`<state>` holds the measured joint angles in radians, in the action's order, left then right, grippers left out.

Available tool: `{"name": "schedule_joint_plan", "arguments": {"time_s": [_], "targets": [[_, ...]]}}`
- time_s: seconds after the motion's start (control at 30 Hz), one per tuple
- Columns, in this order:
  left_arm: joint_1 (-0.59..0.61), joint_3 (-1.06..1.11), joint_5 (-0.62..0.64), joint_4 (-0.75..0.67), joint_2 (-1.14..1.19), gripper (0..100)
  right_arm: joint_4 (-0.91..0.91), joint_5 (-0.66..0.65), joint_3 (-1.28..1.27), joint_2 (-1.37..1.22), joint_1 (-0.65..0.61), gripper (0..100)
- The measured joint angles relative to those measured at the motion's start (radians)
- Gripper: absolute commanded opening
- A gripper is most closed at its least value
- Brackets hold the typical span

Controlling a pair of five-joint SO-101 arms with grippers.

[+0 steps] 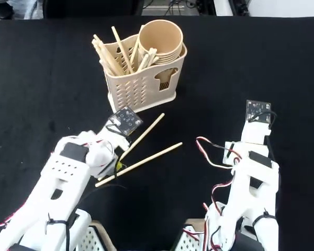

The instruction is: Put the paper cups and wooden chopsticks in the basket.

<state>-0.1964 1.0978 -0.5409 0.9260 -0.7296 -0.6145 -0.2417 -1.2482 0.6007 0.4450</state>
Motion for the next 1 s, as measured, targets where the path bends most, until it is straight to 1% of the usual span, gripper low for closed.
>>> {"name": "schedule_joint_plan", "arguments": {"time_s": [0.17,0.27,0.43,0.53,0.67,0.83,1.0], "targets": [[0.005,0.101,0.069,-0.204,0.0,25,0.0,0.0,0.0,0.0,0.0,2.5],[0.005,0.114,0.077,-0.25,0.003,25,0.0,0.0,0.0,0.0,0.0,2.5],[0.005,0.115,0.077,-0.258,0.003,24,0.0,0.0,0.0,0.0,0.0,2.5],[0.005,0.098,0.077,-0.258,0.051,24,0.0,0.0,0.0,0.0,0.0,2.5],[0.005,-0.011,0.078,-0.21,0.21,24,0.0,0.0,0.0,0.0,0.0,2.5],[0.005,-0.175,0.121,-0.175,0.44,24,0.0,0.0,0.0,0.0,0.0,2.5],[0.011,-0.256,0.126,-0.167,0.568,23,0.0,0.0,0.0,0.0,0.0,2.5]]}}
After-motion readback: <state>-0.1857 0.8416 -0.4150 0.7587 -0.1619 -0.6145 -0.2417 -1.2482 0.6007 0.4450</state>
